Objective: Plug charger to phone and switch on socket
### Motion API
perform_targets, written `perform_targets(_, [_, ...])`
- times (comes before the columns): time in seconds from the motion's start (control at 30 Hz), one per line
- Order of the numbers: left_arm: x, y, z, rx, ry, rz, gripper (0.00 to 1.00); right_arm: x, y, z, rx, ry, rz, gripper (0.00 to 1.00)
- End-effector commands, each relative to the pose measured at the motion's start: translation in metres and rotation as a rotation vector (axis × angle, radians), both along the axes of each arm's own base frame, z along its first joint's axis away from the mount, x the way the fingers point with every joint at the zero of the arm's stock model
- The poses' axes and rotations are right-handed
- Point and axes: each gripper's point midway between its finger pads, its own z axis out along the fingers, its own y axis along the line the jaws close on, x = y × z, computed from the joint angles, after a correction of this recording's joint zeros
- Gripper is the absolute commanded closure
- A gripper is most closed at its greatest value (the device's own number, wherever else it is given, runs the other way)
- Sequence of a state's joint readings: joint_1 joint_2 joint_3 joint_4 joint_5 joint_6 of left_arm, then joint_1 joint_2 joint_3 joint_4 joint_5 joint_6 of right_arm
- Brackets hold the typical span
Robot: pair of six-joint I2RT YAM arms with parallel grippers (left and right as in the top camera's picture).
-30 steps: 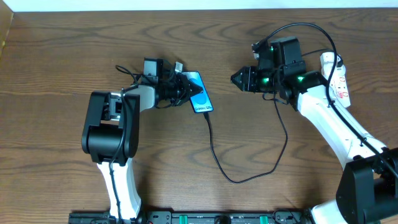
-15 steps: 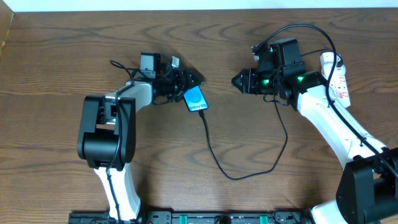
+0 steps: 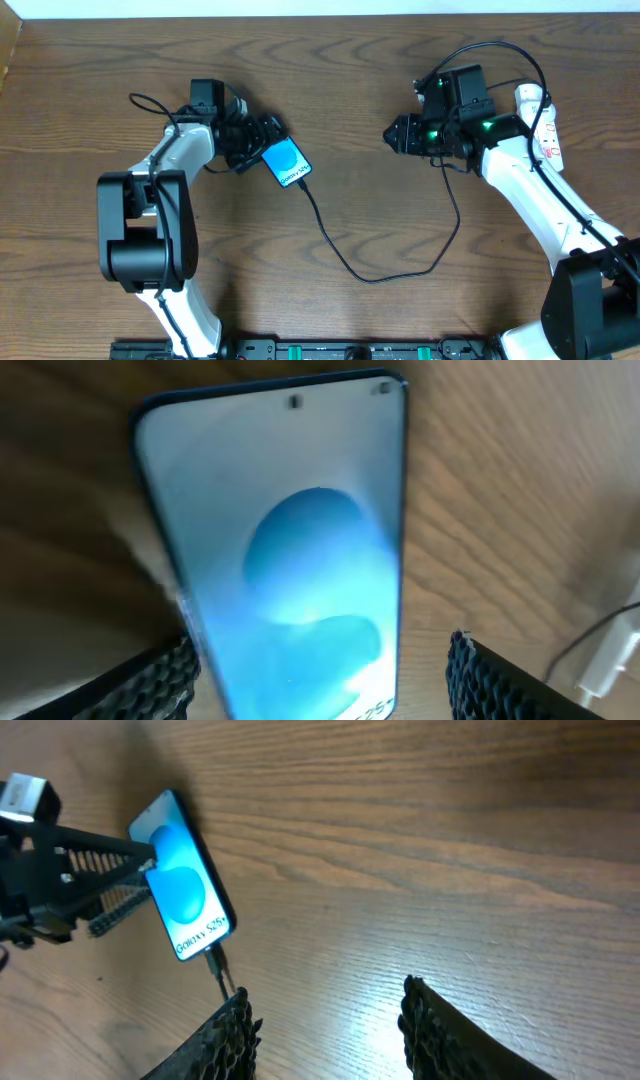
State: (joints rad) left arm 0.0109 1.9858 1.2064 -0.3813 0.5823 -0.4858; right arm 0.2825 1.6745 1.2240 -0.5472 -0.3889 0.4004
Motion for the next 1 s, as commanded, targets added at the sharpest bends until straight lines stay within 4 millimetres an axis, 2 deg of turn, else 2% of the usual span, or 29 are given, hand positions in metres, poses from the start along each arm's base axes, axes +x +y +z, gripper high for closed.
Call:
perform_targets(0.0, [-0.063,0.053,-0.081,0.314,0.258,0.007,0.18,0.0,-0.004,0.003,-0.033,-0.025,0.021,0.53])
perform_targets(0.1, [-0.067,0.066,-0.082,0.39,0.27,-0.009,0.18,0.0,-0.008,0.003,-0.045,-0.033,0.033,0.59])
perform_targets(0.13, [-0.066,0.07,-0.076,0.416,0.267,-0.016,0.18,0.0,-0.013,0.006,-0.049,-0.039,0.029,0.65])
perform_targets(0.2, [-0.06,0.075,-0.053,0.444,0.238,-0.033,0.18,0.003,-0.029,0.014,-0.048,-0.044,-0.01,0.8])
perform_targets(0.23, [-0.053,0.077,-0.033,0.457,0.205,-0.028,0.18,0.005,-0.043,0.021,-0.047,-0.049,-0.044,0.88])
perform_targets(0.3, [-0.043,0.077,0.009,0.463,0.122,-0.033,0.18,0.01,-0.073,0.031,-0.048,-0.056,-0.12,0.97])
perform_targets(0.37, [-0.039,0.076,0.067,0.463,0.002,-0.014,0.18,0.012,-0.11,0.036,-0.051,-0.05,-0.212,0.99])
perform_targets(0.47, [-0.041,0.076,0.13,0.467,-0.166,0.026,0.18,0.013,-0.165,0.033,-0.056,-0.028,-0.335,0.99])
perform_targets(0.5, [-0.046,0.076,0.163,0.469,-0.258,0.047,0.13,0.014,-0.195,0.035,-0.062,-0.039,-0.385,0.99])
perform_targets(0.53, [-0.048,0.075,0.176,0.469,-0.296,0.057,0.11,0.014,-0.204,0.035,-0.064,-0.041,-0.407,0.99])
perform_targets(0.57, [-0.053,0.075,0.195,0.469,-0.348,0.069,0.07,0.013,-0.226,0.036,-0.067,-0.042,-0.449,0.99])
perform_targets(0.6, [-0.056,0.075,0.204,0.469,-0.375,0.075,0.06,0.013,-0.235,0.036,-0.063,-0.043,-0.464,0.99])
perform_targets(0.63, [-0.06,0.075,0.218,0.47,-0.415,0.085,0.05,0.014,-0.255,0.036,-0.056,-0.032,-0.488,0.99])
perform_targets(0.7, [-0.065,0.075,0.23,0.47,-0.45,0.093,0.06,0.016,-0.276,0.033,-0.067,-0.009,-0.513,0.99])
perform_targets(0.73, [-0.067,0.075,0.234,0.469,-0.463,0.096,0.05,0.019,-0.295,0.033,-0.073,0.01,-0.533,0.99])
perform_targets(0.83, [-0.067,0.075,0.235,0.47,-0.464,0.097,0.05,0.033,-0.332,0.03,-0.069,0.027,-0.591,0.99])
perform_targets(0.87, [-0.067,0.075,0.234,0.47,-0.463,0.097,0.05,0.037,-0.338,0.026,-0.068,0.029,-0.594,0.99])
perform_targets(0.9, [-0.067,0.075,0.234,0.469,-0.463,0.097,0.05,0.042,-0.346,0.008,-0.069,0.046,-0.578,0.99])
perform_targets(0.97, [-0.067,0.075,0.235,0.47,-0.464,0.097,0.05,0.045,-0.347,-0.01,-0.073,0.07,-0.555,0.99])
